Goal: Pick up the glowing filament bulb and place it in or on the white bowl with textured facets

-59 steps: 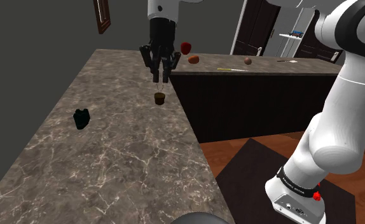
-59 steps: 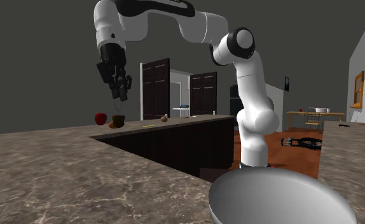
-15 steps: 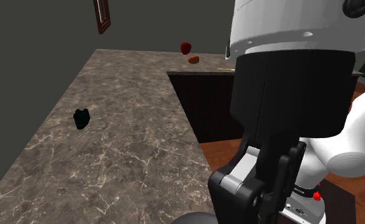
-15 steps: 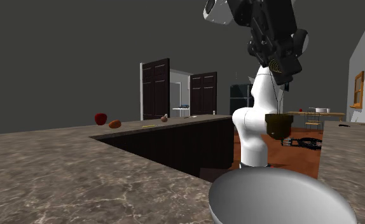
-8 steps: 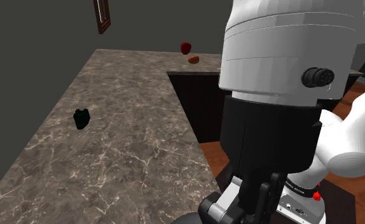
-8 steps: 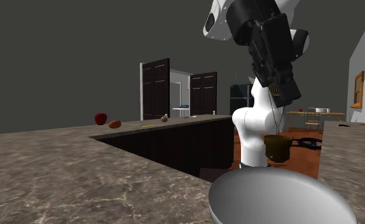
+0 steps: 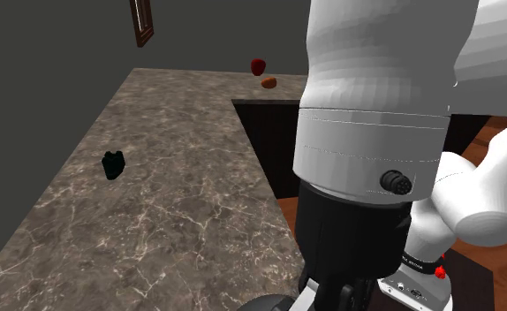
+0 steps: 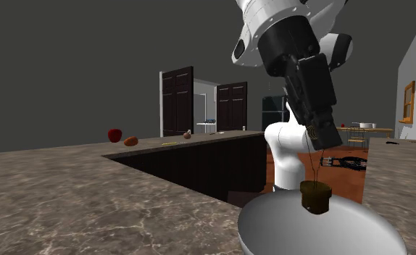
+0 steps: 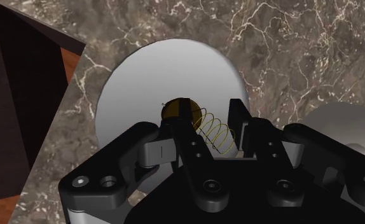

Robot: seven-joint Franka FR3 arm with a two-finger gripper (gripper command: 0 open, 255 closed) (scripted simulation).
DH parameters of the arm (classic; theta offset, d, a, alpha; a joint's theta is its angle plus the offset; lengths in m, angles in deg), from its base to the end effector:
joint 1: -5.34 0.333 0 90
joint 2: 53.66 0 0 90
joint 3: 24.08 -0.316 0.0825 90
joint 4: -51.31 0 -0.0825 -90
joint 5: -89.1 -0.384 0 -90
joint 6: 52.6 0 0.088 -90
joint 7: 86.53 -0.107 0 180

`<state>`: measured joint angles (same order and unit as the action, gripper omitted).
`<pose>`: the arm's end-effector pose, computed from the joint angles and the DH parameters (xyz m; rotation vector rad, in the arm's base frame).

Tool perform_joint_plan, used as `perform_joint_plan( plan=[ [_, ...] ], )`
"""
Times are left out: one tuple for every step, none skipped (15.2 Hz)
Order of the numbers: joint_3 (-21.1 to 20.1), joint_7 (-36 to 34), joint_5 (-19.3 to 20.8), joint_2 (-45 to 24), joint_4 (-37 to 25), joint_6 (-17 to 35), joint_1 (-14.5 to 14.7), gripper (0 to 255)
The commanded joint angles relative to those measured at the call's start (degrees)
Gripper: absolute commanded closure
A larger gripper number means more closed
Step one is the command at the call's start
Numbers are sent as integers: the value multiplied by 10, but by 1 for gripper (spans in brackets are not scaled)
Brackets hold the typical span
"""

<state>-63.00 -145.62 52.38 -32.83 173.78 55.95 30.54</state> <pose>0.1430 0.4649 0.5289 -2.8572 0.1857 0.4439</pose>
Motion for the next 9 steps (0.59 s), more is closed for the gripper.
perform_joint_plan(
  plan=[
    [-1,1,-1,0,3,3,0,255],
    [-1,1,-1,0,3,3,0,255],
    [-1,1,-1,0,3,3,0,255],
    [-1,1,-1,0,3,3,0,255],
    [-1,1,-1,0,3,3,0,255],
    [-1,1,-1,0,3,3,0,255],
    [-1,1,-1,0,3,3,0,0],
    [-1,1,-1,0,3,3,0,0],
    [-1,1,-1,0,3,3,0,0]
  ],
)
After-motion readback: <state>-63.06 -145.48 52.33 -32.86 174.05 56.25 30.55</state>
